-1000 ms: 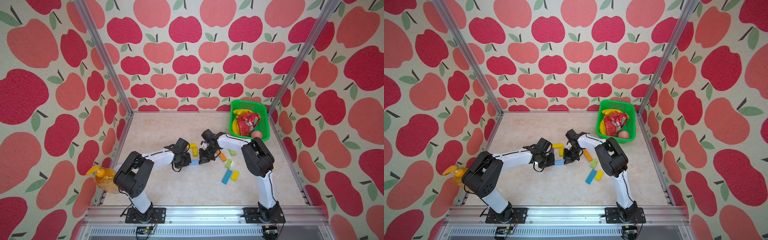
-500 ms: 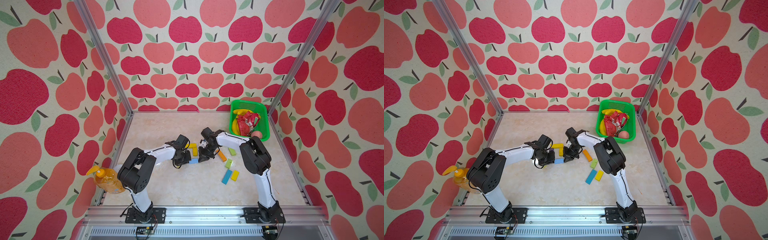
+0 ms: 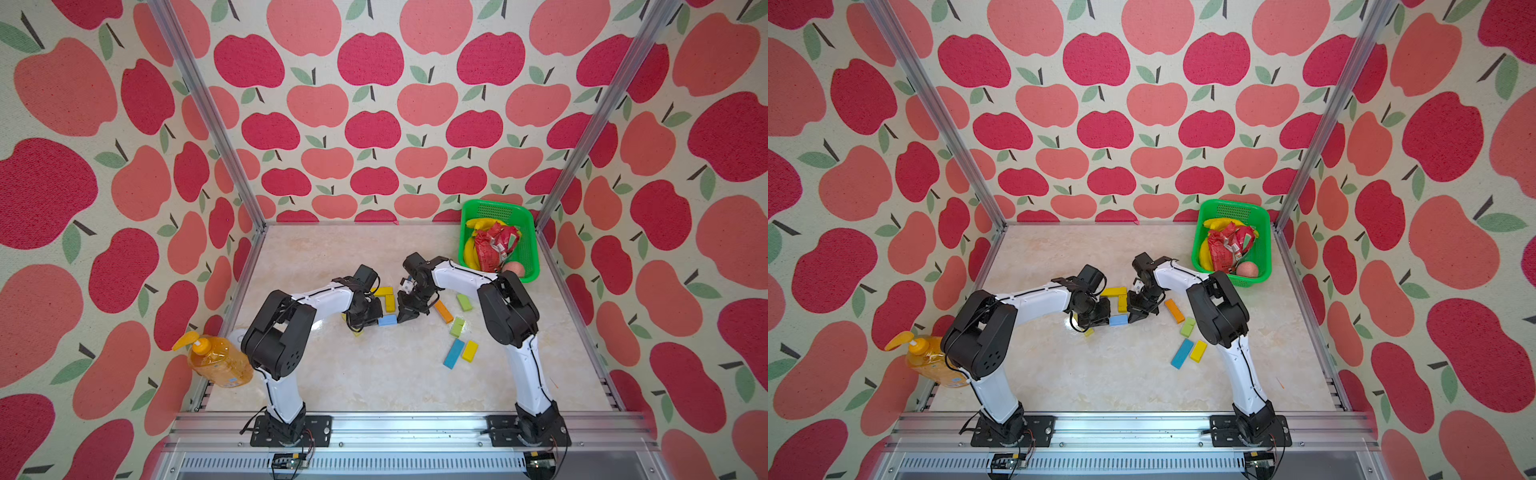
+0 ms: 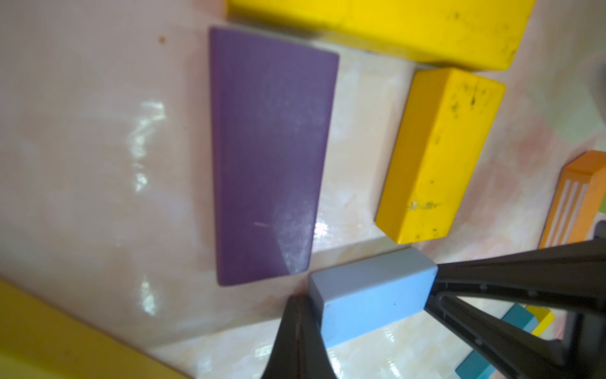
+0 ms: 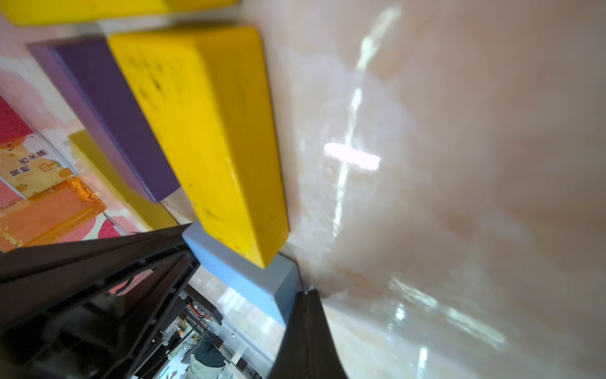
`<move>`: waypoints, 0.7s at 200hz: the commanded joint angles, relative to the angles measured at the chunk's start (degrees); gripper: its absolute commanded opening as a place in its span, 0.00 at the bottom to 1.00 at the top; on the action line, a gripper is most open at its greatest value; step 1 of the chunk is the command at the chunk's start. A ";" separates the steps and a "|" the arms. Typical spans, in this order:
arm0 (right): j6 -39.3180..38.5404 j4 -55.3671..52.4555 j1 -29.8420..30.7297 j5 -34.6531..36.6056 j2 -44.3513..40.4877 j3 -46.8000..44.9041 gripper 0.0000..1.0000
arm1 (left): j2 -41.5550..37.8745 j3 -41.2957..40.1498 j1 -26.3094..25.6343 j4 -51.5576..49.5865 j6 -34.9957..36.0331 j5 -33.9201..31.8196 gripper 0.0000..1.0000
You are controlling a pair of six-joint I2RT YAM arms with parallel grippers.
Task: Assemble the letter p with building blocks
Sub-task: Assemble the building block at the center of the board.
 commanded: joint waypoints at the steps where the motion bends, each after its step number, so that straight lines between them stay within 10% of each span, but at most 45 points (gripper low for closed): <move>1: -0.75 3.13 1.31 -1.61 3.44 0.84 0.00 | 4.34 -0.11 -1.09 2.02 1.48 4.99 0.00; 140: -0.58 1.96 1.11 -2.46 5.59 3.21 0.00 | 5.57 1.70 0.39 2.24 0.77 6.81 0.00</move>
